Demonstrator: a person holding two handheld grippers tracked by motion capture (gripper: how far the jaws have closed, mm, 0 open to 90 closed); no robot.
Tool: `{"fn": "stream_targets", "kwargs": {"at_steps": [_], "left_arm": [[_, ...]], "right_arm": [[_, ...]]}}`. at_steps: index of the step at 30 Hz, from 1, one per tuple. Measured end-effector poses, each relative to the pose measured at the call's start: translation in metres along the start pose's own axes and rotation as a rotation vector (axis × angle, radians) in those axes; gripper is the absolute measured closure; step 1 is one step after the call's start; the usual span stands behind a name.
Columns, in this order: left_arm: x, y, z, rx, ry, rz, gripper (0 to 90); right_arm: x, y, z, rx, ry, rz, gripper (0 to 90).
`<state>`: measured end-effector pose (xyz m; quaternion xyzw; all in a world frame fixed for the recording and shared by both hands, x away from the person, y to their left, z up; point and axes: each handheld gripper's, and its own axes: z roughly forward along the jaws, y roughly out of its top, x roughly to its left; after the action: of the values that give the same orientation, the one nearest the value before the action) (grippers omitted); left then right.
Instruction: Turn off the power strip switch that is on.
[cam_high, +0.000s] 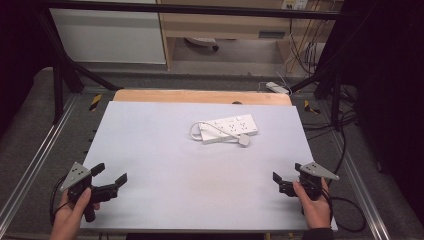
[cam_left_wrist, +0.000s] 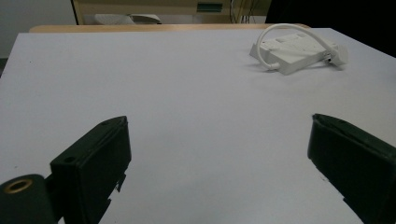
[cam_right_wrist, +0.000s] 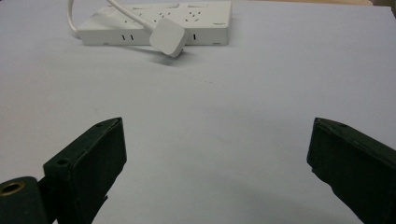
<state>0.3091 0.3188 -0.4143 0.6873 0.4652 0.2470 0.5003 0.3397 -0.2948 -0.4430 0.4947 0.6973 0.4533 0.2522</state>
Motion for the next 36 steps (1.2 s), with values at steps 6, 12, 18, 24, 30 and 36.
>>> {"fn": "stream_targets", "kwargs": {"at_steps": [6, 12, 18, 24, 30, 36], "left_arm": [[-0.001, 0.0, 0.0, -0.001, -0.005, 0.0, 6.0], [0.0, 0.0, 0.0, -0.002, -0.007, 0.0, 6.0], [-0.001, 0.0, 0.0, 0.0, -0.01, 0.003, 6.0], [0.0, 0.0, 0.0, 0.001, -0.008, 0.002, 5.9], [-0.001, -0.001, 0.0, 0.0, -0.012, -0.002, 6.0], [-0.001, -0.001, 0.001, 0.01, -0.011, 0.001, 6.0]], "right_arm": [[-0.002, 0.001, -0.004, -0.046, -0.001, 0.029, 5.9], [-0.003, 0.002, -0.006, -0.069, -0.002, 0.049, 5.0], [-0.003, 0.005, -0.009, -0.099, 0.003, 0.059, 4.7], [0.0, 0.009, -0.011, -0.096, -0.003, 0.051, 3.8], [0.006, 0.025, -0.016, -0.102, 0.013, 0.039, 2.6], [0.007, 0.043, -0.015, -0.112, -0.007, 0.04, 3.3]]}}
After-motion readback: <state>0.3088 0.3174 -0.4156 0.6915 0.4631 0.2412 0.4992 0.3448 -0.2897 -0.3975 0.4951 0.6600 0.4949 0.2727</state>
